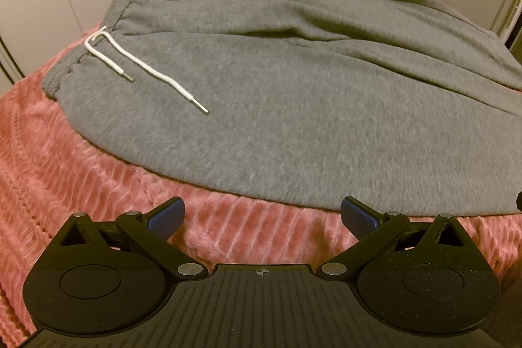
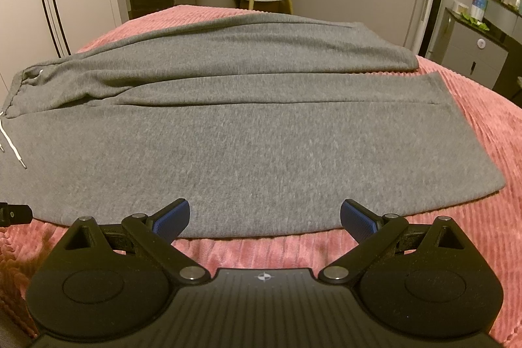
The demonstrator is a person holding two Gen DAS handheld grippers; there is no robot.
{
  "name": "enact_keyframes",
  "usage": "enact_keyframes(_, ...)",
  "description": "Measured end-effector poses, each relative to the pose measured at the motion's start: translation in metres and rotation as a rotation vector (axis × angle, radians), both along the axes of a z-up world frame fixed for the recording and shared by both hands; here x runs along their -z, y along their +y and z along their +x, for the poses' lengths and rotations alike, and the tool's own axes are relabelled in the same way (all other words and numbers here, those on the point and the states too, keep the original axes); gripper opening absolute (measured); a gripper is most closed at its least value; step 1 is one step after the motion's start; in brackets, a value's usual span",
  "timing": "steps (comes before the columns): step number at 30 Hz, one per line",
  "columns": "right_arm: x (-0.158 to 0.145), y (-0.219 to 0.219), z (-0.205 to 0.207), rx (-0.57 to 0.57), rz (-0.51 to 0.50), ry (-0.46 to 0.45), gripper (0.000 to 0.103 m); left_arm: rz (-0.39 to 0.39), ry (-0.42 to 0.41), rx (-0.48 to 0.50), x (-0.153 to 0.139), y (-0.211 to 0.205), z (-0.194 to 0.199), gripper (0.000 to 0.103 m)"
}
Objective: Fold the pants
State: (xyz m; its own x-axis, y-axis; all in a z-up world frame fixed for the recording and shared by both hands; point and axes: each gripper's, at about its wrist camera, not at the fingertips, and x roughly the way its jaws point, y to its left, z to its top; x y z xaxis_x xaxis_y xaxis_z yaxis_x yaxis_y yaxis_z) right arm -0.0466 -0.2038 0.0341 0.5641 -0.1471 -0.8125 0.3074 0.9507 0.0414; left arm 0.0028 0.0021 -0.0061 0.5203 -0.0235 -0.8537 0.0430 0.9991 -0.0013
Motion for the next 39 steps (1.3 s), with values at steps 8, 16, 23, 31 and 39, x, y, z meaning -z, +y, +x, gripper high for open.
enact_keyframes(8,-0.005,-0.028,-0.007,0.078,0.14,-0.056,0.099,-0.049,0.043,-0.017,-0.001,0.008,0.007,0.103)
enact_keyframes(16,0.023,-0.125,0.0,0.434,0.311,-0.058,0.099,-0.225,0.05,-0.146,-0.007,0.038,0.038,0.103)
enact_keyframes(23,0.068,-0.158,-0.001,0.577,0.508,0.008,0.099,-0.22,-0.003,-0.308,-0.014,0.022,0.113,0.103)
enact_keyframes(31,0.044,-0.188,0.05,0.498,0.598,0.207,0.099,-0.047,-0.121,-0.435,0.044,0.018,0.159,0.103)
enact_keyframes(39,0.015,-0.216,0.222,0.559,0.551,-0.066,0.098,-0.01,-0.412,-0.59,0.055,0.046,0.159,0.103)
